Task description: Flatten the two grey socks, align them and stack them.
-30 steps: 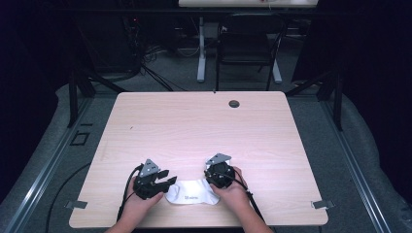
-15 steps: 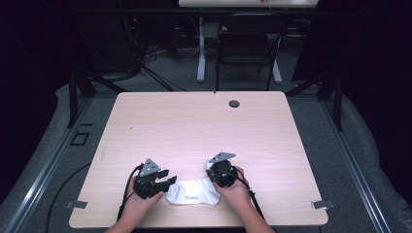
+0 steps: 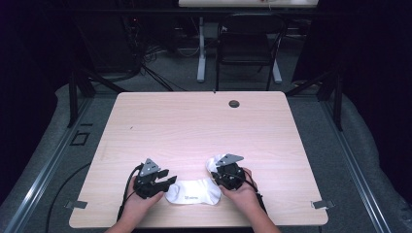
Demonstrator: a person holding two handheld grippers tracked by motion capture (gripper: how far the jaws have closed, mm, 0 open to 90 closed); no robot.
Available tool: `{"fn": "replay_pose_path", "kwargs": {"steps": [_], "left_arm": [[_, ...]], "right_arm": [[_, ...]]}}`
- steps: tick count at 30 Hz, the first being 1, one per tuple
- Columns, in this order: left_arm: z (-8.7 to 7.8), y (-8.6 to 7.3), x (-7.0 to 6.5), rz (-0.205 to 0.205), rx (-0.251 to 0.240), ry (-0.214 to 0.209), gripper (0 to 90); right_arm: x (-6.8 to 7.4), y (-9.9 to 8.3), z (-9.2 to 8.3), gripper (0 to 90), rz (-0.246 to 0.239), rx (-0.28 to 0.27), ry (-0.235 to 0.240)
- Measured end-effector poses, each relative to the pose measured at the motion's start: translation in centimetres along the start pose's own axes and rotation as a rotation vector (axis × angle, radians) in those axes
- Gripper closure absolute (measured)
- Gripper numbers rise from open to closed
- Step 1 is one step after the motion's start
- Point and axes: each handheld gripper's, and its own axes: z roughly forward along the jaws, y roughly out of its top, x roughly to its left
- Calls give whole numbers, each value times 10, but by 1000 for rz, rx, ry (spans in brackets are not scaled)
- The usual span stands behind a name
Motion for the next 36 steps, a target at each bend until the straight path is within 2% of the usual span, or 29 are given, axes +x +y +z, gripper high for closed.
{"fn": "replay_pose_path", "kwargs": {"steps": [5, 7, 8, 9, 10, 11, 12, 14, 18, 19, 20, 21, 22, 23, 26, 28, 33, 35, 36], "left_arm": [[0, 0, 0, -3, -3, 1, 558], [1, 0, 0, -3, -2, 0, 558], [1, 0, 0, -1, -1, 1, 558], [1, 0, -1, 1, 0, 8, 558], [1, 0, -1, 1, -2, 2, 558], [1, 0, -1, -1, -2, 2, 558], [1, 0, -1, -1, 0, 1, 558], [2, 0, -1, -3, 4, 0, 558], [5, 2, -4, 2, 9, -8, 558], [5, 3, -5, 9, 12, -11, 558], [6, 5, -7, 21, 9, -13, 558], [6, 5, -7, 21, 9, -13, 558], [7, 9, -8, 30, 4, -11, 559], [7, 9, -8, 30, 4, -11, 562], [12, 16, -9, 29, -7, -9, 572], [16, 20, -11, 33, 4, -5, 577], [27, 31, -17, 31, -12, -19, 594], [31, 36, -21, 39, -7, -21, 596], [34, 40, -23, 53, -6, -23, 596]], "right_arm": [[5, -1, -4, 658, -29, 4, 23], [9, -3, -1, 666, -71, 26, -11], [11, -4, 1, 707, -105, 40, -64], [11, -4, 1, 707, -105, 40, -64], [11, -4, 2, 743, -106, 39, -73], [11, -4, 2, 790, -104, 38, -72], [11, -4, 2, 877, -96, 35, -77], [11, -4, 2, 900, -92, 33, -75], [9, -1, -1, 900, -59, 20, -58], [9, 0, -2, 900, -48, 6, -52], [8, 2, -5, 900, -27, -8, -27], [8, 2, -5, 900, -27, -8, -27], [10, 5, -7, 900, -15, -28, -3], [10, 5, -7, 900, -15, -28, -3], [13, 11, -12, 900, 6, -72, 21], [14, 12, -13, 900, 17, -89, 25], [14, 18, -19, 900, 34, -136, 29], [12, 18, -20, 900, 39, -124, 35], [12, 16, -17, 880, 21, -75, 40]]}}
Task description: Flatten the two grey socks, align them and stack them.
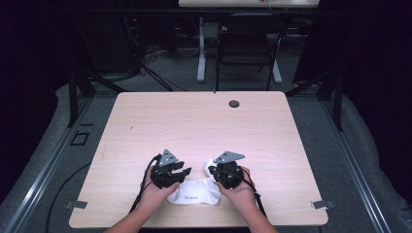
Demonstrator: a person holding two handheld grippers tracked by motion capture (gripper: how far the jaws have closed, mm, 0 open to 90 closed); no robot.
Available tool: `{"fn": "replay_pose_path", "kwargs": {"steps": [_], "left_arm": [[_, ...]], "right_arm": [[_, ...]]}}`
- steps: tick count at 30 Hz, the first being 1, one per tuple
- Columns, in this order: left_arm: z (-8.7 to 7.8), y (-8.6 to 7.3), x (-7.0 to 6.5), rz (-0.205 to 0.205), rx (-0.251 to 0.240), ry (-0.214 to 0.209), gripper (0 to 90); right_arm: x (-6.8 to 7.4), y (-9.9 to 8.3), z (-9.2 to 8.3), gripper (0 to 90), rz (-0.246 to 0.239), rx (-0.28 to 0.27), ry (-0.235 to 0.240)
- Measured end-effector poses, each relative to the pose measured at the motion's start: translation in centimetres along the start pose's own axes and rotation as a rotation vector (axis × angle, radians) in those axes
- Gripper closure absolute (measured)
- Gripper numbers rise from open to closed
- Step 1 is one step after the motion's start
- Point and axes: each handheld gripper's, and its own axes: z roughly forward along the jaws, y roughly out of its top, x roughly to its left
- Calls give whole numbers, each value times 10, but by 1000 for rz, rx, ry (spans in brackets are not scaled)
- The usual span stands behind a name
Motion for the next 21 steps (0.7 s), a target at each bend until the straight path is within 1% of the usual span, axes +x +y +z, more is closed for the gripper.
{"fn": "replay_pose_path", "kwargs": {"steps": [1, 2, 3, 5, 6, 7, 8, 9, 10, 11, 12, 13, 14, 16, 17, 18, 19, 20, 21], "left_arm": [[0, 0, 0, 0, 0, 0, 596], [1, 1, -1, -1, -2, 0, 596], [4, 3, -3, -1, -9, 7, 598], [8, 4, -4, -3, -4, 2, 598], [8, 4, -4, -3, -4, 2, 599], [9, 4, -3, 0, 0, 5, 599], [11, 5, -4, -3, -2, 8, 603], [12, 5, -3, -6, -2, 6, 603], [13, 6, -3, -3, 1, 8, 605], [15, 6, -3, -13, 1, 8, 605], [16, 7, -2, -15, -3, 7, 605], [16, 7, -2, -16, 0, 5, 605], [17, 8, -2, -13, 1, 5, 605], [19, 9, -2, -13, 0, 3, 605], [20, 9, -2, -15, 0, 4, 605], [21, 10, -2, -21, 1, 3, 606], [22, 10, -1, -18, 2, 2, 606], [23, 11, -1, -16, 0, 1, 606], [24, 12, -2, -23, -1, 3, 606]], "right_arm": [[0, 0, 0, 880, 0, 0, 0], [1, -2, 0, 844, -22, 14, -13], [2, -6, 4, 805, -29, 25, -29], [3, -7, 8, 770, -17, 12, -32], [3, -7, 8, 770, -17, 12, -32], [4, -6, 10, 743, -25, 21, -29], [8, -7, 15, 702, -42, 38, -39], [8, -7, 15, 702, -42, 38, -39], [10, -8, 22, 689, -60, 51, -59], [10, -8, 22, 689, -60, 51, -59], [11, -8, 24, 690, -69, 64, -73], [11, -9, 26, 690, -68, 74, -80], [11, -10, 27, 699, -67, 90, -85], [10, -13, 30, 775, -54, 99, -91], [9, -15, 30, 827, -47, 95, -95], [8, -15, 29, 898, -31, 85, -91], [8, -15, 29, 898, -31, 85, -91], [7, -15, 29, 900, -19, 80, -84], [5, -14, 27, 900, -17, 77, -76]]}}
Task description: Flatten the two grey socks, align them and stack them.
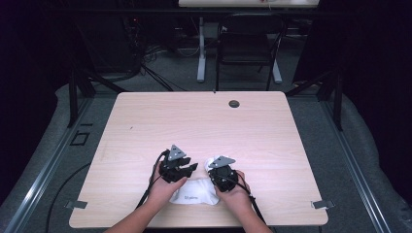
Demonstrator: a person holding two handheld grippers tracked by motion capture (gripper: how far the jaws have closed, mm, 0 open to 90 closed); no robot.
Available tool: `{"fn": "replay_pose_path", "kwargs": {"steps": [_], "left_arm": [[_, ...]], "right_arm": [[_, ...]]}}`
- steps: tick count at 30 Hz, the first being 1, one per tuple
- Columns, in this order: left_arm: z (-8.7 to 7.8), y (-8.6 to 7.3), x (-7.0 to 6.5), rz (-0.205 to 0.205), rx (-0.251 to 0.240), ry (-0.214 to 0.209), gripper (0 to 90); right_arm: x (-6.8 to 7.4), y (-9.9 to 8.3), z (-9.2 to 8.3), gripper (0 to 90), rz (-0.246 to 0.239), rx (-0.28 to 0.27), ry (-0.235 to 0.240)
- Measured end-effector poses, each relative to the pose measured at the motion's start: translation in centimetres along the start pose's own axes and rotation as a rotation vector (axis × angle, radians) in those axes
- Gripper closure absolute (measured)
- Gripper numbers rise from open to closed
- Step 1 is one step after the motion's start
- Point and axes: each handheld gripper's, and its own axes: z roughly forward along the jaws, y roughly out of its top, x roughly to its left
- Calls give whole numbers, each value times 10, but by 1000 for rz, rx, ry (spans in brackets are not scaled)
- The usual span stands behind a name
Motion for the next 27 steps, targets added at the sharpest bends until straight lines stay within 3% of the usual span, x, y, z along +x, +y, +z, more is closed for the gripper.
{"fn": "replay_pose_path", "kwargs": {"steps": [6, 10, 13, 16, 23, 27], "left_arm": [[13, 4, -5, -11, 1, -17, 612], [21, 4, -7, -18, 9, -13, 648], [25, 4, -8, -18, 3, -31, 806], [25, 5, -9, -7, 0, -30, 888], [28, 11, -16, 10, 8, -51, 898], [32, 6, -17, 37, 59, -40, 898]], "right_arm": [[-2, 1, -6, 900, 42, -51, 29], [-2, 1, -5, 900, 45, -42, 36], [-1, 0, -3, 900, 50, -45, 46], [0, 0, -4, 900, 50, -48, 47], [0, 1, -6, 900, 55, -62, 54], [-3, 3, -13, 900, 67, -88, 49]]}}
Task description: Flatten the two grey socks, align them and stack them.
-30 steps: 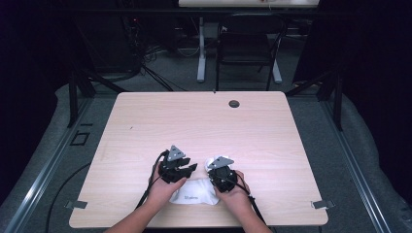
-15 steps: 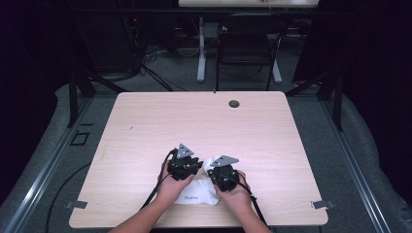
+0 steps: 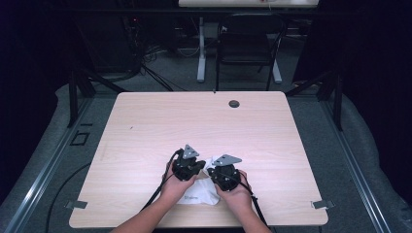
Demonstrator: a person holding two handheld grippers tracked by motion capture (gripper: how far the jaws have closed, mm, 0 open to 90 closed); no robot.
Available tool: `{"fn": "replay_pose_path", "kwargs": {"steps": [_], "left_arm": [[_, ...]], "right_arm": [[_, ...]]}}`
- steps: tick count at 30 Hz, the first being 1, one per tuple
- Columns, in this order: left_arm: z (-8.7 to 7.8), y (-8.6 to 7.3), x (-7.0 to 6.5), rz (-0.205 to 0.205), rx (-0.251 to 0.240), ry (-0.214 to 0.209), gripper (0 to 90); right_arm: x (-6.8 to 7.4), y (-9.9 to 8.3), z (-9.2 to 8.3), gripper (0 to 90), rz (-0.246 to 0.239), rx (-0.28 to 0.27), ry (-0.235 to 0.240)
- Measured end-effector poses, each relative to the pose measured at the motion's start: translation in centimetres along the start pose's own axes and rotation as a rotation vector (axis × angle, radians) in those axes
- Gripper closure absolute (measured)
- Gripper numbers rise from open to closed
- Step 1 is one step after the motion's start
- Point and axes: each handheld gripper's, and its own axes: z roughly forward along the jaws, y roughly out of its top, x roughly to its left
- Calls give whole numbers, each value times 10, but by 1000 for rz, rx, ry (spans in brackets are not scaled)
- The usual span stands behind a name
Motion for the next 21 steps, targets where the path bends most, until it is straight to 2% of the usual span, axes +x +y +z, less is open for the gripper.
{"fn": "replay_pose_path", "kwargs": {"steps": [3, 5, 6, 11, 14, 20, 21], "left_arm": [[1, -2, 0, 7, 15, 8, 898], [1, -3, 1, 6, 23, 11, 898], [1, -3, 1, 1, 24, 13, 898], [1, -6, 3, 8, 44, 20, 898], [2, -9, 5, 5, 57, 26, 897], [1, -12, 12, -8, 61, 31, 897], [1, -12, 13, -4, 63, 32, 897]], "right_arm": [[-2, 1, -4, 900, 10, -17, -4], [-7, 3, -11, 900, 41, -49, -9], [-7, 3, -11, 900, 41, -49, -9], [-16, 7, -24, 900, 75, -99, -37], [-27, 8, -34, 900, 100, -132, -60], [-42, 6, -44, 900, 147, -157, -91], [-47, 4, -46, 900, 156, -156, -110]]}}
